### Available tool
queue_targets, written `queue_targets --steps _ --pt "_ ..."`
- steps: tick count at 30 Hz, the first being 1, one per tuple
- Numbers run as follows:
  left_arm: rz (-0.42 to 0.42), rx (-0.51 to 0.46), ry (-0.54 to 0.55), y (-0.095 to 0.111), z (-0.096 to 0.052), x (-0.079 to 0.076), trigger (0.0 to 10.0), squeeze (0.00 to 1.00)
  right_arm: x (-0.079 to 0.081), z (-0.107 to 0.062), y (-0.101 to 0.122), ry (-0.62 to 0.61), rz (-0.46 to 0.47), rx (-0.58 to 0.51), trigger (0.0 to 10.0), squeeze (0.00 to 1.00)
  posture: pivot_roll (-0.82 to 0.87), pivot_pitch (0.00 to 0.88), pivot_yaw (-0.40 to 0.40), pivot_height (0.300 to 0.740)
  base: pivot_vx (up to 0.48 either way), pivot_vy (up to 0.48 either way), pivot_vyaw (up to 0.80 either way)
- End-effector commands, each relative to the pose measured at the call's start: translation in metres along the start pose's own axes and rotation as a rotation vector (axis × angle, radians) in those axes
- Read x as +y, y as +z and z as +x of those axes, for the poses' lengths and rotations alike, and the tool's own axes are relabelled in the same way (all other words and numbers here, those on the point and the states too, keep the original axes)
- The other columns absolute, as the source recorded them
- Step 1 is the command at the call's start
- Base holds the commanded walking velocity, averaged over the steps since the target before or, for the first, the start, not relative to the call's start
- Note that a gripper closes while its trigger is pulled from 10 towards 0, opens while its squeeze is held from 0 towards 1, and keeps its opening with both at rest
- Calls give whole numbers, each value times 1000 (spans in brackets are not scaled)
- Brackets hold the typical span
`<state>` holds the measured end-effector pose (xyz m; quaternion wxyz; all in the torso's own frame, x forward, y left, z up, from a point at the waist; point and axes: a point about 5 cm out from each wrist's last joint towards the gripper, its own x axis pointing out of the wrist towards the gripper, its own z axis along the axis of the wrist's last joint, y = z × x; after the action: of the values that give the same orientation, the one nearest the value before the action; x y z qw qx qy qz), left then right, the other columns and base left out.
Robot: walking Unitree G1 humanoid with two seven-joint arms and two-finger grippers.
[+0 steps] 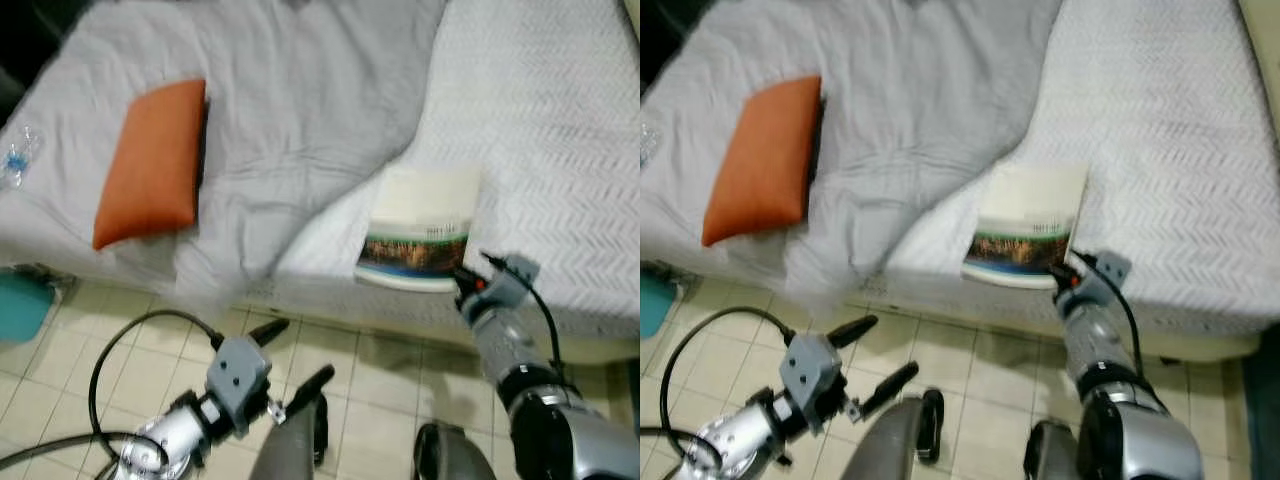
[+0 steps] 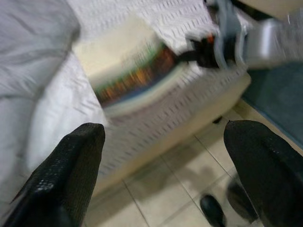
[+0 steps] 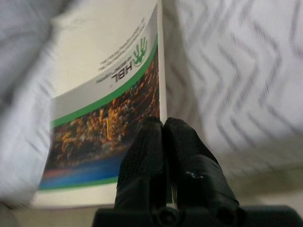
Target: Clean up the room
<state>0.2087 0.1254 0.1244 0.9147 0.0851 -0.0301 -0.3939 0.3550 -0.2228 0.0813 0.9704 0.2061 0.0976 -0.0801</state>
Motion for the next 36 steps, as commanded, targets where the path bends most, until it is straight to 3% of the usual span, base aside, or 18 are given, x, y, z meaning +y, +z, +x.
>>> queue_targets --steps 1,4,8,12,14,19,23,26,28,30,31,33,34,36 --pt "-2 33 6 -7 -10 -2 10000 0 -3 -2 -6 -32 -58 21 0 0 199 496 199 740 0 0 0" --pt "-23 39 -5 -11 -13 -7 10000 0 -8 0 6 -77 -111 -17 0 0 190 492 190 740 0 0 0" --pt "-6 61 -13 -14 -12 -12 10000 0 -7 1 10 -79 -93 -27 0 0 179 483 181 740 0 0 0" --pt "9 103 49 -17 -4 -7 10000 0 7 6 25 -49 -175 -105 0 0 143 427 138 740 0 0 0" --pt "-9 119 91 -18 -3 -2 10000 0 19 8 37 -13 -258 -174 0 0 137 414 133 740 0 0 0" --pt "-76 119 201 -24 2 9 10000 0 37 3 54 58 -385 -344 0 0 71 288 68 740 0 0 0" --pt "-114 99 286 -25 9 16 10000 0 30 -12 59 43 -419 -450 0 0 31 208 32 740 0 0 0" --pt "-86 67 307 -24 20 19 10000 0 22 -31 53 13 -496 -500 0 0 -12 120 4 740 0 0 0" --pt "-80 57 310 -23 23 19 10000 0 20 -38 50 7 -517 -513 0 0 -12 120 4 740 0 0 0" --pt "-55 20 311 -17 30 22 10000 0 14 -61 40 -9 -556 -526 0 0 -44 51 -2 740 0 0 0" --pt "-31 -3 316 -15 38 29 10000 0 8 -81 27 -15 -580 -517 0 0 -62 0 11 740 0 0 0" --pt "-28 -5 318 -15 40 31 10000 0 7 -83 25 -15 -584 -513 0 0 -62 0 11 740 0 0 0" --pt "-29 3 342 -18 43 42 10000 0 2 -91 18 -34 -574 -503 0 0 -85 0 52 740 0 0 0" --pt "-35 7 355 -19 43 47 10000 0 -2 -95 15 -50 -560 -499 0 0 -89 0 59 740 0 0 0"
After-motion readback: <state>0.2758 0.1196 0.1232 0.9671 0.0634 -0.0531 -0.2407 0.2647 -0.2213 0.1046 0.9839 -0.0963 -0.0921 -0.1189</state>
